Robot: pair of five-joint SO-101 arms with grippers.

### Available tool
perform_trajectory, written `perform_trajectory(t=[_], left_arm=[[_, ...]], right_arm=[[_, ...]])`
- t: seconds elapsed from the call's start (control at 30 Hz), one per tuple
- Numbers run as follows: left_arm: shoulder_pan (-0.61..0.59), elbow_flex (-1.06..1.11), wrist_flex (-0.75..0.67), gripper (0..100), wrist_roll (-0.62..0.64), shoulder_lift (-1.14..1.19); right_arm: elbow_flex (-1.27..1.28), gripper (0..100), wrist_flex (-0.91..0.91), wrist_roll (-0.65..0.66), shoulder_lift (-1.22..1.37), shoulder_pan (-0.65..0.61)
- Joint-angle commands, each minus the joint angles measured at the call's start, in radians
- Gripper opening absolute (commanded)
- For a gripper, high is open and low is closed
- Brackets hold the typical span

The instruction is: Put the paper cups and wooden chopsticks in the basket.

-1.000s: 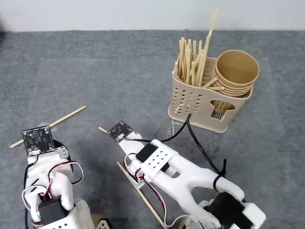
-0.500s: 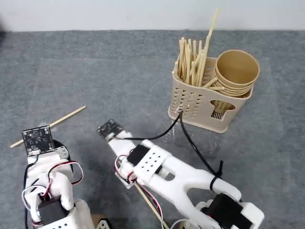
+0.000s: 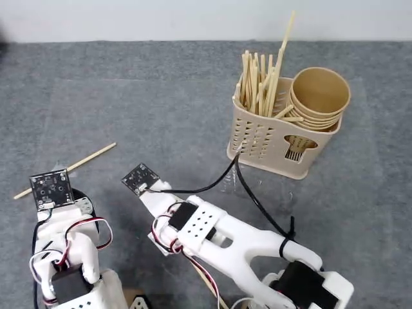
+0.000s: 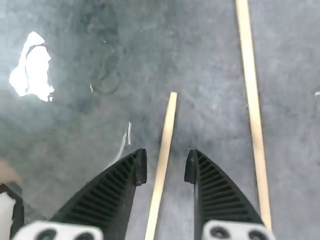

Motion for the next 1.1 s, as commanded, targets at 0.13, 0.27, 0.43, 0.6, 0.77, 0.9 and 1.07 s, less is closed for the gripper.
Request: perform_trajectory(t=[0.13, 0.27, 0.43, 0.6, 0.77, 0.9, 1.07], left_arm=[[0.003, -0.015, -0.002, 1, -0.008, -0.011], [0.003, -0.015, -0.002, 1, -0.008, -0.011], [0.003, -0.015, -0.002, 1, -0.008, -0.011], [0.003, -0.013, -0.002, 1, -0.008, -0.011], [0.003, -0.013, -0.002, 1, -0.008, -0.011], [0.003, -0.013, -0.002, 1, -0.008, -0.011], [0.003, -0.013, -0.002, 1, -0.008, -0.011]], right_arm=[[0.005, 14.7, -0.076, -0.011, 0.094, -0.010], [-0.058, 9.6, -0.068, -0.011, 0.226, -0.005], [-0.137, 1.7, -0.004, -0.009, 0.242, -0.004], [-0.150, 0.8, -0.005, -0.003, 0.186, 0.013], [-0.252, 0.8, -0.004, 0.112, 0.150, 0.099], [-0.353, 0.8, -0.004, 0.213, 0.151, 0.156], [-0.460, 0.8, -0.012, 0.336, 0.200, 0.176]])
